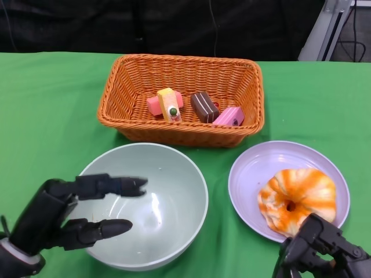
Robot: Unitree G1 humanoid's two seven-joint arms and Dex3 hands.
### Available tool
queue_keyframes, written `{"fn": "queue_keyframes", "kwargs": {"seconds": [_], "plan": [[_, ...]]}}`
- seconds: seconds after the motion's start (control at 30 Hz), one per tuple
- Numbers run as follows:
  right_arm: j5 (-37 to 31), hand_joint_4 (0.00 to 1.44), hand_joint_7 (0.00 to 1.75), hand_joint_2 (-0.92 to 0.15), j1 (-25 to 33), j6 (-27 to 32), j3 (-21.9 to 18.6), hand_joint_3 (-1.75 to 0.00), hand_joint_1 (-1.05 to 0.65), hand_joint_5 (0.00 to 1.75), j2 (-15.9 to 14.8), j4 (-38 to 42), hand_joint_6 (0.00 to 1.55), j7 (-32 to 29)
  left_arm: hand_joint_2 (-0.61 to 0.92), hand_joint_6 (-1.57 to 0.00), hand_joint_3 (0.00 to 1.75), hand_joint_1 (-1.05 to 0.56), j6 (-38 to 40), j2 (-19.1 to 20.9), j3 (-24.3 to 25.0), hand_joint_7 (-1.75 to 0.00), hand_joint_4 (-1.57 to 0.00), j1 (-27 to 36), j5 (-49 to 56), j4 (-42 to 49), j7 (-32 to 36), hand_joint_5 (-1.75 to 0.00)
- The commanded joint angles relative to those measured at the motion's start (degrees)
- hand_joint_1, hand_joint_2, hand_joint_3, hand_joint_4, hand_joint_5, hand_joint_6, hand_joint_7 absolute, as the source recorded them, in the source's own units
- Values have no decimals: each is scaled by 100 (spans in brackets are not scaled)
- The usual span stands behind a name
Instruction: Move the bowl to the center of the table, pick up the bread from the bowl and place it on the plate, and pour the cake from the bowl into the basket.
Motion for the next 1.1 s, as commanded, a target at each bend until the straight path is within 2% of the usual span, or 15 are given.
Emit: {"fn": "queue_keyframes", "kwargs": {"seconds": [0.03,0.1,0.17,0.33,0.43,0.53,0.7,0.93,1.1], "plan": [[-59,75,164,-36,-43,13,30,-136,-13,175,-94,7,59,27,92,-107,16,-17,534,-145,622,-45,-87,385,-157,-433,-630,-99],[-104,75,164,-36,-76,3,49,-135,-13,175,-99,23,59,24,92,-94,19,-17,889,-289,952,-77,-84,606,-161,-728,-936,-116],[-146,75,163,-37,-127,-12,80,-135,-13,175,-83,29,59,11,92,-87,22,-15,1266,-425,1231,-90,-84,828,-161,-1040,-1194,-123],[-225,72,159,-45,-246,160,245,-122,-15,175,-22,-84,62,-63,91,-79,29,-10,2036,-725,1803,-105,-80,1315,59,-1726,-1643,-135],[-435,74,156,-41,-285,236,381,-123,-14,175,15,-191,63,-187,72,-76,71,-3,2367,-846,2004,-114,-75,1547,210,-1997,-1903,-147],[-478,75,156,-38,-216,315,464,-125,-17,175,-20,-253,64,-221,67,-76,81,-2,2895,-954,2140,-115,-75,1725,87,-2249,-2284,-150],[-521,71,154,-43,-165,216,425,-116,-23,175,-253,-256,63,-102,69,-75,80,-1,3410,-1127,2424,-114,-72,1914,146,-2456,-2783,-152],[-381,75,148,-36,-240,167,414,-123,-23,175,-372,-153,70,44,82,-73,56,-4,3337,-1455,2842,-110,-67,1930,373,-2202,-3214,-152],[-465,76,148,-34,-293,39,412,-126,-21,175,-347,-50,71,8,83,-73,54,-4,3278,-1704,3145,-111,-68,1841,487,-2038,-3285,-153]]}}
